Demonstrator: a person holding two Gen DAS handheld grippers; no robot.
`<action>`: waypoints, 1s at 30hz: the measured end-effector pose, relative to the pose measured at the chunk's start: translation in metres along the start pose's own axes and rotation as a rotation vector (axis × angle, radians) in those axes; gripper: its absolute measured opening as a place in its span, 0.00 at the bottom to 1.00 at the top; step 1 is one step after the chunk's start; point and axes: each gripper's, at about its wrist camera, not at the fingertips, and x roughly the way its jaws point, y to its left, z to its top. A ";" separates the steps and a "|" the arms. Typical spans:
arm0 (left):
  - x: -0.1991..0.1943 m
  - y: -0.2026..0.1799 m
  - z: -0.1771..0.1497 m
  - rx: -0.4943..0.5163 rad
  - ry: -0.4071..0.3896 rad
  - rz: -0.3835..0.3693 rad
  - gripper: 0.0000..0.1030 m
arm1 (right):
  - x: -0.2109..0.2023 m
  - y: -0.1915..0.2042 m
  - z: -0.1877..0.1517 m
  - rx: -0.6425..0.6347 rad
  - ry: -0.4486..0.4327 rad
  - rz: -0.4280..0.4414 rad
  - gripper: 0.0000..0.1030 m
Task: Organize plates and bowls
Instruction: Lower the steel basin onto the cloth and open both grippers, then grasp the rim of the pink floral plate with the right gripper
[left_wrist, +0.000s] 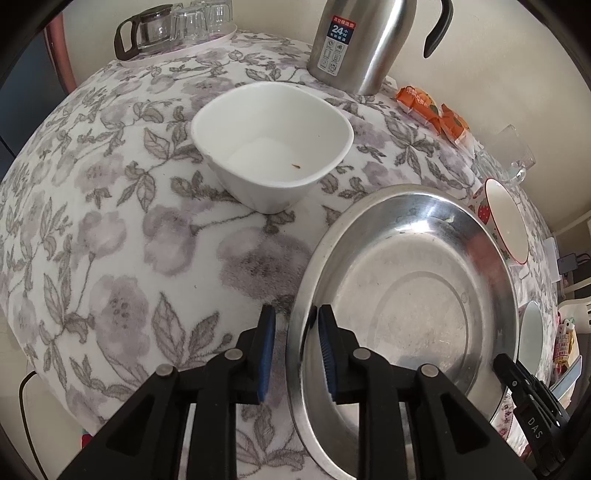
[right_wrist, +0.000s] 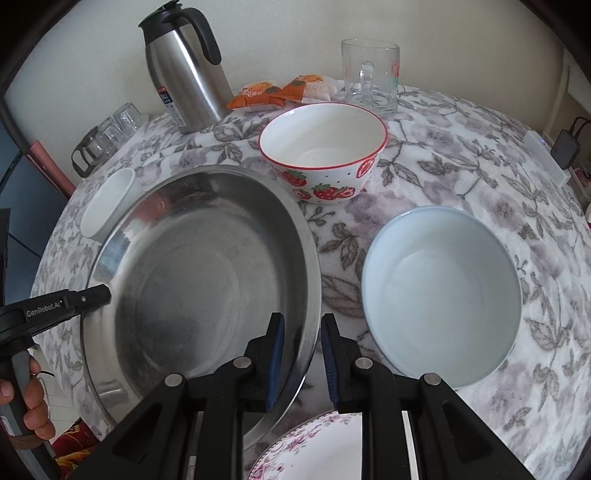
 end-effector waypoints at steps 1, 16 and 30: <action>-0.003 0.000 0.000 -0.003 -0.010 0.005 0.27 | -0.001 -0.002 0.000 0.010 0.000 0.002 0.26; -0.036 -0.016 -0.009 0.026 -0.099 0.035 0.80 | -0.038 -0.004 0.003 0.022 -0.060 0.009 0.64; -0.073 -0.045 -0.034 0.112 -0.256 -0.055 0.98 | -0.064 -0.019 -0.008 0.024 -0.130 -0.017 1.00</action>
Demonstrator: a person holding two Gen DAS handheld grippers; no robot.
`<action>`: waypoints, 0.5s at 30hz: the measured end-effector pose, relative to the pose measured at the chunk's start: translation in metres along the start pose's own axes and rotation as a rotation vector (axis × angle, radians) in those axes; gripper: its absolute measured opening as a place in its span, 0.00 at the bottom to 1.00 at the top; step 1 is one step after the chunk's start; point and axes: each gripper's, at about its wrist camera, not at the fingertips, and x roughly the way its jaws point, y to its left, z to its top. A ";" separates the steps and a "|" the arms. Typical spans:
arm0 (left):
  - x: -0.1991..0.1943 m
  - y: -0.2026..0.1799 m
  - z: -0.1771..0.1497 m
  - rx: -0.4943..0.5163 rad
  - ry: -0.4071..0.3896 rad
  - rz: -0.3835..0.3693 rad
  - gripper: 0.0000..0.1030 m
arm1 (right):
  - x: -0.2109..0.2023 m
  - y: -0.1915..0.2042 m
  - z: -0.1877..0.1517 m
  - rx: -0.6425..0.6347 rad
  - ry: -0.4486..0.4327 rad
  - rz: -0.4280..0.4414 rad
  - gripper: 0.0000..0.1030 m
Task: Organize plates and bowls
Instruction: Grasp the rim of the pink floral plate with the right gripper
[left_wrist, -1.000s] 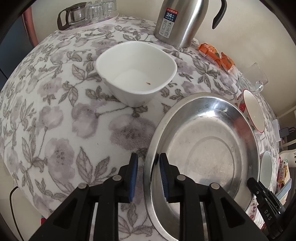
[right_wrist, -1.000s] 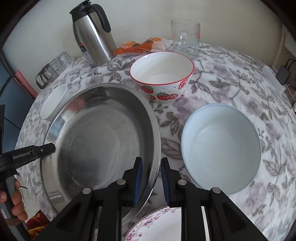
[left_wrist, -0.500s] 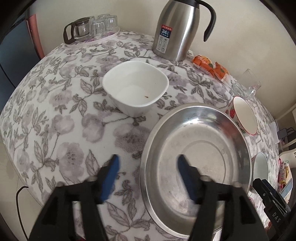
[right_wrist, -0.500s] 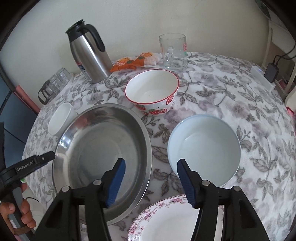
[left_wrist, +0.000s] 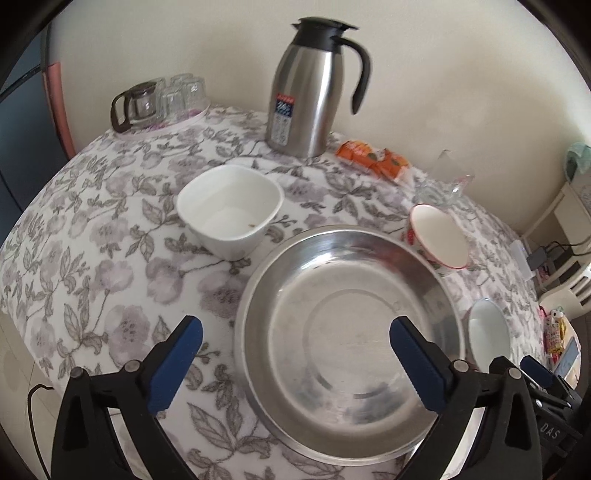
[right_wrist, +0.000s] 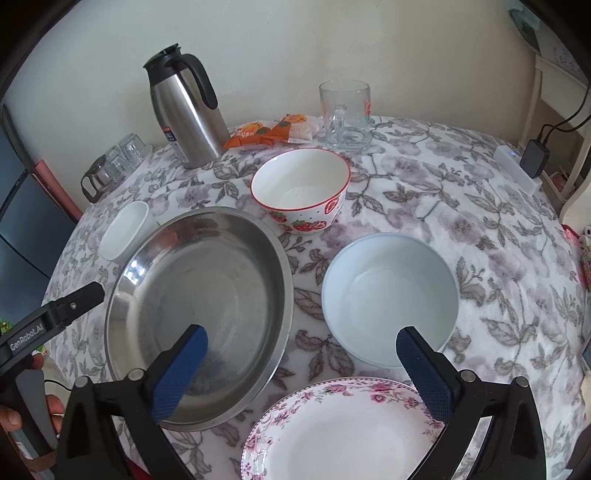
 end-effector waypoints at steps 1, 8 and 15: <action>-0.002 -0.004 -0.001 0.014 0.001 -0.021 0.98 | -0.003 -0.004 -0.001 0.012 -0.011 -0.008 1.00; 0.000 -0.032 -0.018 0.047 0.191 -0.170 0.98 | -0.018 -0.051 -0.017 0.218 0.052 -0.048 1.00; -0.007 -0.073 -0.054 0.133 0.325 -0.308 0.98 | -0.025 -0.096 -0.052 0.354 0.101 -0.081 0.98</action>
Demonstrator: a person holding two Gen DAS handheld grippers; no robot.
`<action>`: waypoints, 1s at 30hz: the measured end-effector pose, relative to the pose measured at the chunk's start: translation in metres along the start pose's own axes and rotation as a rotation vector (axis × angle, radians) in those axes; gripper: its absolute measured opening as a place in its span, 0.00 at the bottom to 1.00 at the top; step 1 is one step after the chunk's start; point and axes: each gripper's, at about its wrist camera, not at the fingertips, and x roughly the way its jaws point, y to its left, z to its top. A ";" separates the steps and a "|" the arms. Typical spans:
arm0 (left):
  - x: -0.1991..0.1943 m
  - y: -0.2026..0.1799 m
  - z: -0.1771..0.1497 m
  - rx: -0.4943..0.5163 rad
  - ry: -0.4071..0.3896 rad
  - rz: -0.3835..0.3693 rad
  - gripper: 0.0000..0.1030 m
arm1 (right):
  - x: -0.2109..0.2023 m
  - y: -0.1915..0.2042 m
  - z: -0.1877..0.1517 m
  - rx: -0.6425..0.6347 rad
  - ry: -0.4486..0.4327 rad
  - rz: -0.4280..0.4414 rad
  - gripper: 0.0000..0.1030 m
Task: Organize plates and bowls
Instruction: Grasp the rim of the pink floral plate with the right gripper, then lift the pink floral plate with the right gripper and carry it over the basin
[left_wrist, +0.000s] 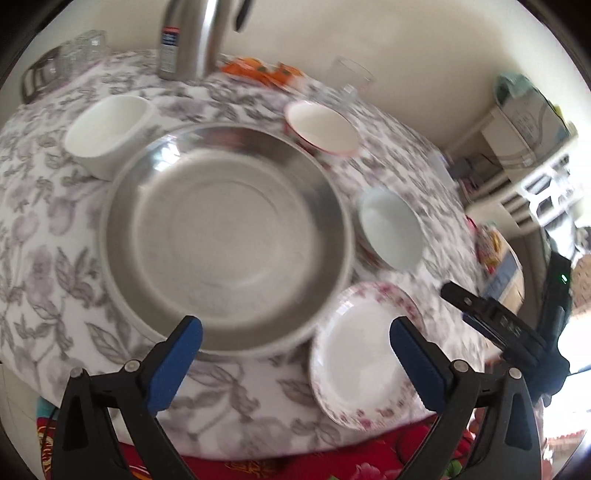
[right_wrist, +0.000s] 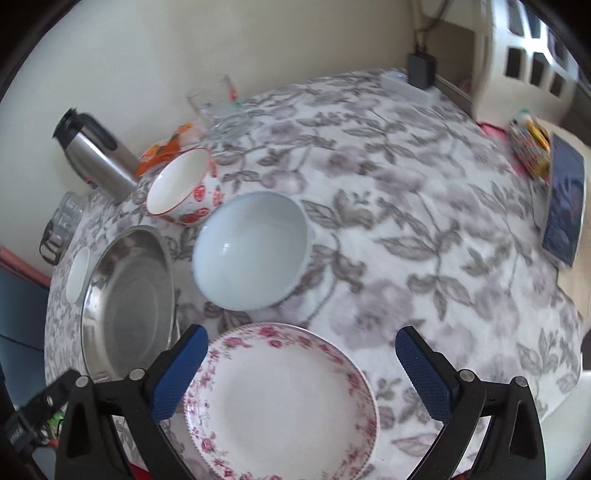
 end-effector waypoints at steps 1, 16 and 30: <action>0.003 -0.005 -0.004 0.015 0.022 -0.020 0.98 | 0.000 -0.005 -0.002 0.011 0.009 -0.004 0.96; 0.070 -0.030 -0.034 0.057 0.277 -0.054 0.56 | 0.040 -0.024 -0.027 0.003 0.225 -0.035 0.37; 0.110 -0.028 -0.042 0.071 0.358 0.060 0.27 | 0.064 -0.033 -0.034 0.039 0.293 -0.032 0.22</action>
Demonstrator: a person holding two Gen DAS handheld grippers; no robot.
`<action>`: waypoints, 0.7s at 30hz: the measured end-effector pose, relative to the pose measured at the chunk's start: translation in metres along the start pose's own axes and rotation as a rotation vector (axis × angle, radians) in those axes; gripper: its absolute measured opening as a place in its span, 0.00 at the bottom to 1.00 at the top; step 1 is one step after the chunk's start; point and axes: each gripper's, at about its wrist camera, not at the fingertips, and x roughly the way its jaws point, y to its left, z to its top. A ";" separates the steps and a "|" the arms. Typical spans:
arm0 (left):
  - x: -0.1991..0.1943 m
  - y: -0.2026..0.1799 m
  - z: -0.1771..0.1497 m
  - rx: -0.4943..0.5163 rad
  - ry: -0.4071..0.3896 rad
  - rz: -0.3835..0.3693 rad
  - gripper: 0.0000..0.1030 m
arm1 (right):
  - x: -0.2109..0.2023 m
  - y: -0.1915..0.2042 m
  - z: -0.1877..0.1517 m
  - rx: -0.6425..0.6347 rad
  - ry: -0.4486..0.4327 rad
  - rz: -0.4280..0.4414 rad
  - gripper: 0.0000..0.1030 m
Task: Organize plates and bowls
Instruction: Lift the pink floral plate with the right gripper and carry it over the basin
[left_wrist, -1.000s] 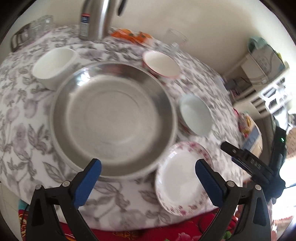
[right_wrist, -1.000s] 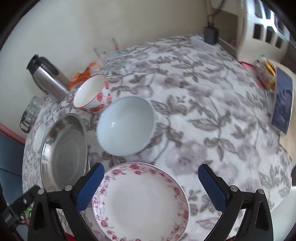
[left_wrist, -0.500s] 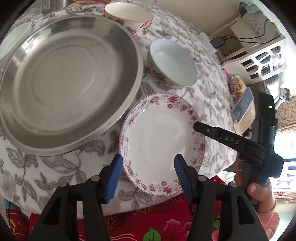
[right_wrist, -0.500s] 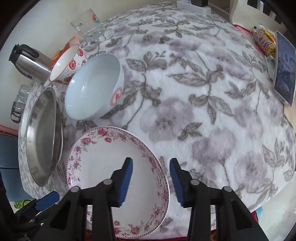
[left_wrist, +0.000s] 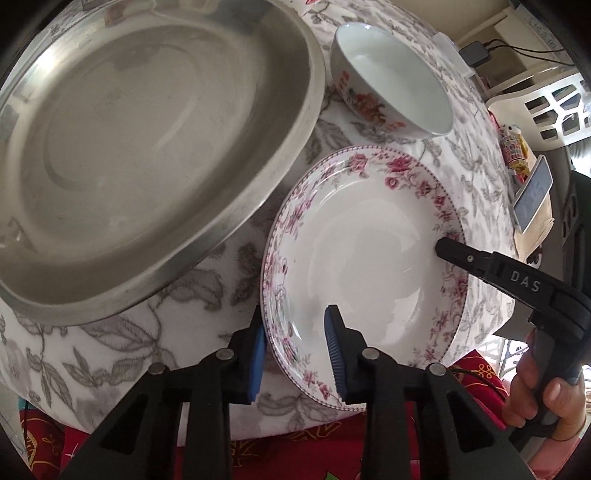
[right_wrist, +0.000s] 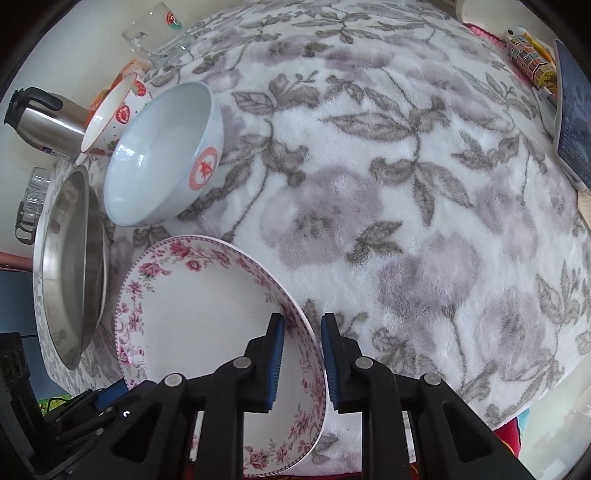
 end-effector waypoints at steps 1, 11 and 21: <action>0.004 0.001 0.001 -0.007 0.012 -0.001 0.26 | -0.001 -0.002 0.000 0.000 0.000 0.003 0.22; 0.007 0.004 0.002 -0.014 -0.003 0.001 0.24 | 0.000 -0.003 0.001 -0.006 0.000 0.009 0.22; -0.014 -0.008 0.002 0.024 -0.067 -0.009 0.24 | -0.022 -0.006 0.001 -0.012 -0.036 0.041 0.22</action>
